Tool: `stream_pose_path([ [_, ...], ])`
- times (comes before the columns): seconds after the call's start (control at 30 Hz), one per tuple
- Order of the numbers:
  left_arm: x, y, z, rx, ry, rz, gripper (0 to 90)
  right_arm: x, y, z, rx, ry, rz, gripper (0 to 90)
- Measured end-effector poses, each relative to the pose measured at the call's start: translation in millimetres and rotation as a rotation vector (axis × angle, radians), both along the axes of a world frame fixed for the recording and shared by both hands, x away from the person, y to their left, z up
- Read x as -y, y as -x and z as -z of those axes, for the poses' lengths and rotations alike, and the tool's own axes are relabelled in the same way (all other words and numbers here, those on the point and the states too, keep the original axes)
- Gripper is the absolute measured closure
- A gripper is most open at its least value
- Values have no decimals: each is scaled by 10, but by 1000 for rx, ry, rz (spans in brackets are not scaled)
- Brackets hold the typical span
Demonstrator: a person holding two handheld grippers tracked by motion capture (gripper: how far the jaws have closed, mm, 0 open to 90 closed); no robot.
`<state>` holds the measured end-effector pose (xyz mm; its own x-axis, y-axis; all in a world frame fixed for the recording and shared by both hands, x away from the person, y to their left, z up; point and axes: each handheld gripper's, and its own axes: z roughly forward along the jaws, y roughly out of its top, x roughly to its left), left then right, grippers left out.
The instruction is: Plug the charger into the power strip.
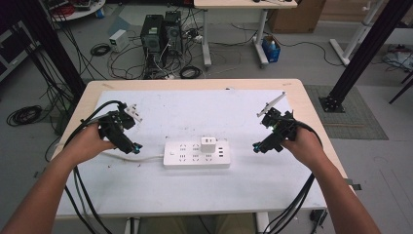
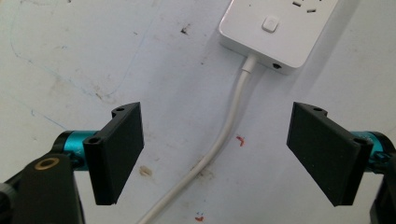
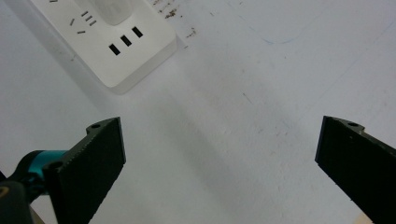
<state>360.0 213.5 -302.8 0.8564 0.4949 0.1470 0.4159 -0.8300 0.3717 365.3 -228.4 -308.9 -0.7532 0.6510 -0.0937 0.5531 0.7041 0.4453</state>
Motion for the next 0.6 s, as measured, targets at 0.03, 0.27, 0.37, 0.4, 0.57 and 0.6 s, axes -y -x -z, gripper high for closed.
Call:
stream_pose_path([
  [0.03,3,4,0,3,-4,3,189,11,6,1,2,0,2,9],
  [0.27,45,30,-13,11,-11,8,189,32,33,55,1,5,12,9],
  [0.37,74,35,-7,11,-11,7,189,51,42,81,-8,1,16,9],
  [0.4,81,41,-4,16,-6,6,189,57,45,90,-9,1,17,9],
  [0.57,72,44,-17,23,-13,-1,189,88,44,129,-17,-7,20,10],
  [0.6,70,44,-18,24,-12,-2,190,91,42,135,-17,-8,18,9],
])
